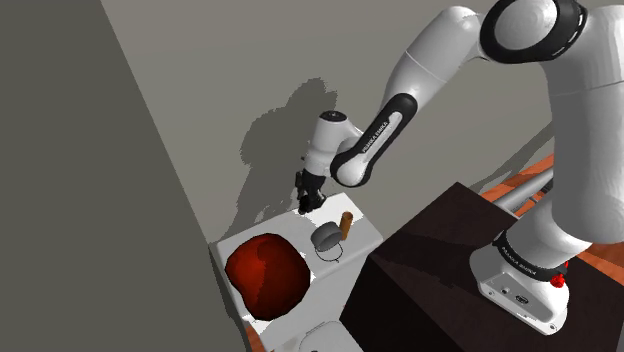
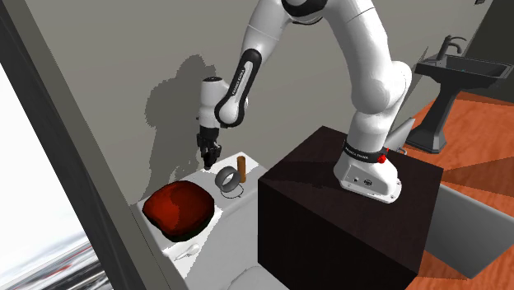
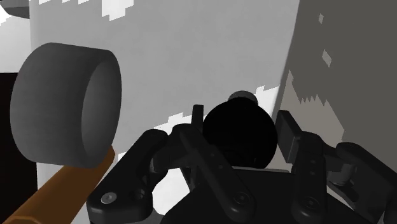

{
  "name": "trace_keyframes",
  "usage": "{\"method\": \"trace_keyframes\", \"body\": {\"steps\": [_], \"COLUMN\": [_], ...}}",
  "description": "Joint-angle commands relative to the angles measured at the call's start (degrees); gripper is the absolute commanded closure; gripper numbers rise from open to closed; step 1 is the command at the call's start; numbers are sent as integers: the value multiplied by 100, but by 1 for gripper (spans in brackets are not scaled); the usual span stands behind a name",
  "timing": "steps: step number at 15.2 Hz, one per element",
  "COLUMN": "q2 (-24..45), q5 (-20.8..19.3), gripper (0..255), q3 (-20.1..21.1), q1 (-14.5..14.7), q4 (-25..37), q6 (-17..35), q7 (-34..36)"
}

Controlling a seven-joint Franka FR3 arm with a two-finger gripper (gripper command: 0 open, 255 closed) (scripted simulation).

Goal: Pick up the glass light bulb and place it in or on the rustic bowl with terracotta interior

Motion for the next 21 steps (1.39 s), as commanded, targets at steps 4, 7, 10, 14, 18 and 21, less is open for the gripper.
{"method": "trace_keyframes", "body": {"steps": [4,7,10,14,18,21], "q2": [-359,-560,-757,-1013,-1267,-1363], "q5": [125,209,305,443,617,563], "gripper": [255,255,255,255,255,255], "q3": [259,430,606,854,1094,1130], "q1": [-284,-427,-575,-782,-980,-777], "q4": [16,-49,-102,-156,-191,-321], "q6": [-168,-324,-484,-706,-933,-862], "q7": [-101,-146,-198,-273,-371,-60]}}
